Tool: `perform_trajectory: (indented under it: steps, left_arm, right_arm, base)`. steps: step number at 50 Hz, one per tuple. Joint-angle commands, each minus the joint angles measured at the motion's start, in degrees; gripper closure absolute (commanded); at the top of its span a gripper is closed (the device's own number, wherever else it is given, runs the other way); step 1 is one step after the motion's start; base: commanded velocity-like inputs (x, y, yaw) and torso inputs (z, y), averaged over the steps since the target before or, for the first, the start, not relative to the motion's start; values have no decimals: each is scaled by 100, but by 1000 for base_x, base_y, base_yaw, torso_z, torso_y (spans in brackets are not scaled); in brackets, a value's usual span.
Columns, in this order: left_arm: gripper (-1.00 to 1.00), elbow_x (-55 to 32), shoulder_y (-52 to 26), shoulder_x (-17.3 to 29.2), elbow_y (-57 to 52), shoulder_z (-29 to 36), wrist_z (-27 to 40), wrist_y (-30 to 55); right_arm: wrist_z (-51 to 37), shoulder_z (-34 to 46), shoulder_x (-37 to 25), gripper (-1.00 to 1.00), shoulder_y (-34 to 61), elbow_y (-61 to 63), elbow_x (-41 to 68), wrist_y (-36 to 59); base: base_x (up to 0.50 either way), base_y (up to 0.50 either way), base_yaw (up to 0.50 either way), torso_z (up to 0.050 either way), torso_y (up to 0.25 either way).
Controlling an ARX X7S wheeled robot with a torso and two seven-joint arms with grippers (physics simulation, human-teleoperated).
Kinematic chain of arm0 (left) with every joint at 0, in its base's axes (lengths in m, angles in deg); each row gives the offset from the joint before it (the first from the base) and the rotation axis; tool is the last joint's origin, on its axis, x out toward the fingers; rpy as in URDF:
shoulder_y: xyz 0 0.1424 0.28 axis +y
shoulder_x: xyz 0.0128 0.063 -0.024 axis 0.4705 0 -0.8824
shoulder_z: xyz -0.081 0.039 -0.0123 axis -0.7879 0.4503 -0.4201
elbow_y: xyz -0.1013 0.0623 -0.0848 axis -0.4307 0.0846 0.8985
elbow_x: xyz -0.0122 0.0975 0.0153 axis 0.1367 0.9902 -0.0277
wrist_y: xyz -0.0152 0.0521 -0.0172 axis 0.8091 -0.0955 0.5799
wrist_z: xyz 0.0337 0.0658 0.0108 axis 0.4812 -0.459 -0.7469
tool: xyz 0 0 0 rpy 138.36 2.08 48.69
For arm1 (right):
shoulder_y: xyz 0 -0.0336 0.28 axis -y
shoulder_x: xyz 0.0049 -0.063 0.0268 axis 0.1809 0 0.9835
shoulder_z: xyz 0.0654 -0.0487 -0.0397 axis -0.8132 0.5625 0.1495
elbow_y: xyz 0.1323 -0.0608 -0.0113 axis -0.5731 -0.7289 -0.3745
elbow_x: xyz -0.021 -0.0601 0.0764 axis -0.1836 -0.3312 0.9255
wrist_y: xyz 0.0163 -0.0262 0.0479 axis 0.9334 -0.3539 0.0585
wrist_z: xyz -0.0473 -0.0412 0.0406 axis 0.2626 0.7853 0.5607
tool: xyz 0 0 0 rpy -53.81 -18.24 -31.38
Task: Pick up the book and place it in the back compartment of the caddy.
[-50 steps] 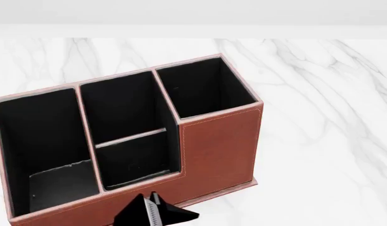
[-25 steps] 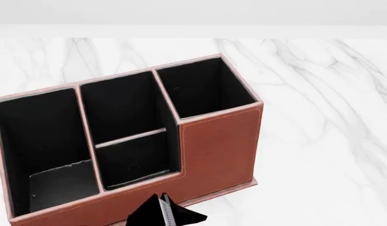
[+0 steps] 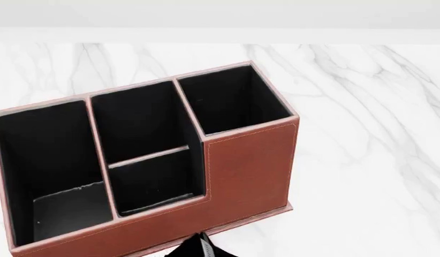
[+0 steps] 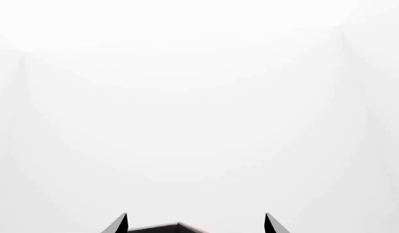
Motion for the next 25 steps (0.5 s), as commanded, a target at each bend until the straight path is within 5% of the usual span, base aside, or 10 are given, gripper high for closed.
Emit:
perform_trajectory:
  steps: [1, 5, 6, 13, 25]
  left_arm:
    - [-100, 50, -79, -238, 619, 93, -117, -222]
    - [-100, 34, -112, -308, 869, 135, -191, -307]
    - [100, -77, -141, -329, 922, 101, -262, -165]
    - [100, -173, -176, -335, 1232, 186, -228, -479]
    - [100, -237, -13, 304, -180, 257, 267, 122]
  right_arm:
    - [-12, 7, -18, -100, 4, 5, 20, -4]
    - [-16, 13, -14, -100, 12, -3, 9, 5]
    - [-17, 13, -18, -100, 11, 1, 15, 3]
    - [-31, 14, -12, -100, 25, -6, -1, 27]
    - [-51, 22, -12, -100, 32, -9, -8, 43]
  base:
    - [0, 0, 0, 0, 0]
    - [0, 0, 0, 0, 0]
    - [0, 0, 0, 0, 0]
    - [0, 0, 0, 0, 0]
    - [0, 0, 0, 0, 0]
